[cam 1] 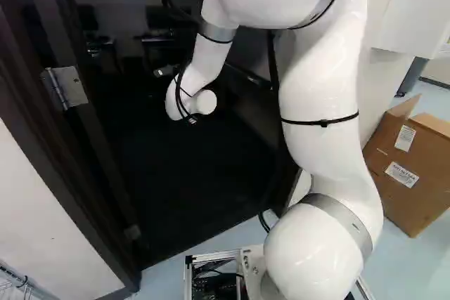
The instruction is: Open the door and move inside
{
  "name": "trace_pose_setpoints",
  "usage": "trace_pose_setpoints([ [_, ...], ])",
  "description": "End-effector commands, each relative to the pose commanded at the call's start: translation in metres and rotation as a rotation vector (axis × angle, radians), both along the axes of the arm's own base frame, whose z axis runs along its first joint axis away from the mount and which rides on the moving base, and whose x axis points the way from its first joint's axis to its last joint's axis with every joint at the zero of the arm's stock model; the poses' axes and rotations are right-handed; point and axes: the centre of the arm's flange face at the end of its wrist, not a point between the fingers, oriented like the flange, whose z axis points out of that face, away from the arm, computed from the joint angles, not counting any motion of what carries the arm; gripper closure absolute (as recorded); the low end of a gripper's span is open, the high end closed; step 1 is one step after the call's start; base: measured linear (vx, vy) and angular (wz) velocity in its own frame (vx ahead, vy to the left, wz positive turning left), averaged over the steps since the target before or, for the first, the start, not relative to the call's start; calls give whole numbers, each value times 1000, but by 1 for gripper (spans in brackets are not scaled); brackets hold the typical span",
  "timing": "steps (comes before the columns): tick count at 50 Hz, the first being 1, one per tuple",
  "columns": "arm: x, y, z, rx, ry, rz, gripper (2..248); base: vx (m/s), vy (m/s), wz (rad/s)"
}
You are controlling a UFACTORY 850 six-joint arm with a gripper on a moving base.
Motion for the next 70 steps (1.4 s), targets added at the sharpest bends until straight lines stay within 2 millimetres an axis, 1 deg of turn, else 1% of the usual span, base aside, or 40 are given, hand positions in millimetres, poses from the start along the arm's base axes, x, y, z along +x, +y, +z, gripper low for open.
trace_pose_setpoints([
  [34, -30, -59, 5, -1, 28, -97, 3, 0, 0, 0],
  [70, -59, -117, 8, -6, 43, -190, 3, 0, 0, 0],
])
